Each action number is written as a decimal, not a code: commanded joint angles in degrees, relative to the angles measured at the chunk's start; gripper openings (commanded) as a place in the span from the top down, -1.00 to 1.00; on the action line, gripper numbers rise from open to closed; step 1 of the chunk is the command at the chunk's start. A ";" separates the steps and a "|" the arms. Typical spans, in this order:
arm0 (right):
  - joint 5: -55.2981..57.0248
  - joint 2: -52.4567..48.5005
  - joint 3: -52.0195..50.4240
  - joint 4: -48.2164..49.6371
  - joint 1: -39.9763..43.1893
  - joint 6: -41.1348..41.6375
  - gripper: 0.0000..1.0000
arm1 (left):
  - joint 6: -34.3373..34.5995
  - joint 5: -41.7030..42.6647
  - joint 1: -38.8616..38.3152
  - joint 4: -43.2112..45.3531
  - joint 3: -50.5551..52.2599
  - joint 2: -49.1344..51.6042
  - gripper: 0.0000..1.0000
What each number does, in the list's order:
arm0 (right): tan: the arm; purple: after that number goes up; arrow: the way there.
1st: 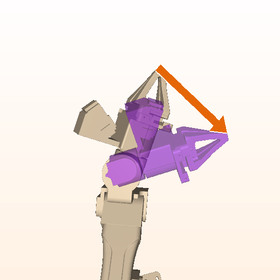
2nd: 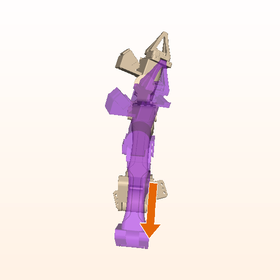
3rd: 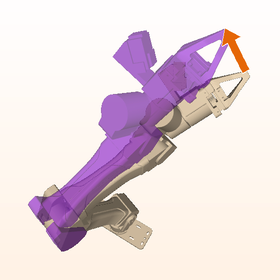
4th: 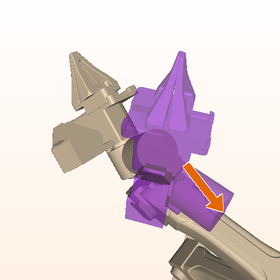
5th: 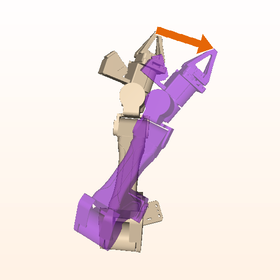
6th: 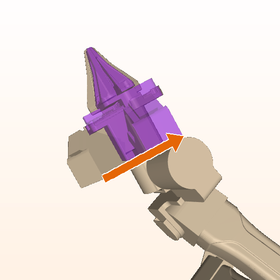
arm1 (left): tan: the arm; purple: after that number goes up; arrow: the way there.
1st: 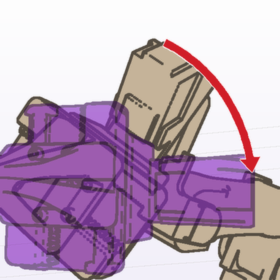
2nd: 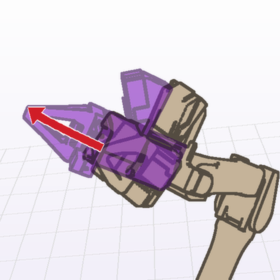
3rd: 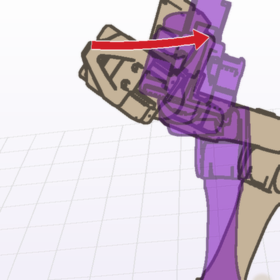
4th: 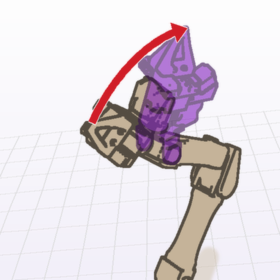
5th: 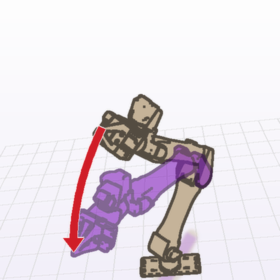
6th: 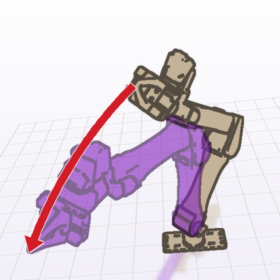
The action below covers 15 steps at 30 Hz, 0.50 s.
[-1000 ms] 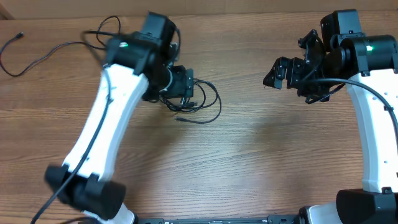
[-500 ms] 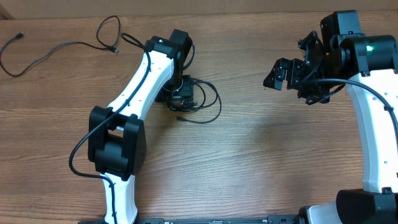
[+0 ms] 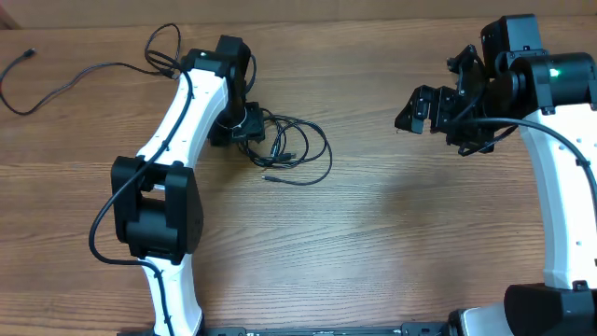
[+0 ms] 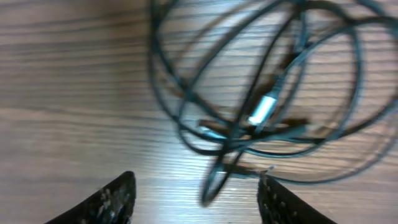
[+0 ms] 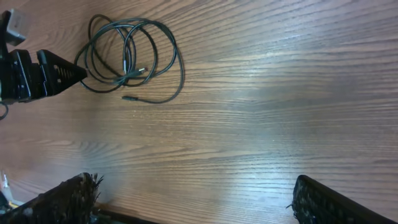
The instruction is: Untangle cables
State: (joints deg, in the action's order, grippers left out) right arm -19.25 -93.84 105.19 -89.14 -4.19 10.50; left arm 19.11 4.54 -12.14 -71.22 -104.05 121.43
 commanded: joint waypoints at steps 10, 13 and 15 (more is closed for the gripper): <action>-0.09 0.26 -1.99 0.37 -0.37 0.11 -1.00 | -0.90 1.66 -1.38 1.81 0.90 0.11 0.06; -0.09 0.26 -2.86 0.57 -0.37 0.11 -1.00 | -0.83 1.44 -1.38 2.49 1.09 0.17 0.23; -0.13 0.26 -2.86 0.63 -0.37 0.13 -0.99 | -0.61 1.46 -1.44 2.78 1.29 0.17 0.32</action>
State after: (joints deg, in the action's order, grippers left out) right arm -19.27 -93.84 102.56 -88.92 -4.16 10.48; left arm 18.06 6.83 -13.50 -68.79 -103.57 121.43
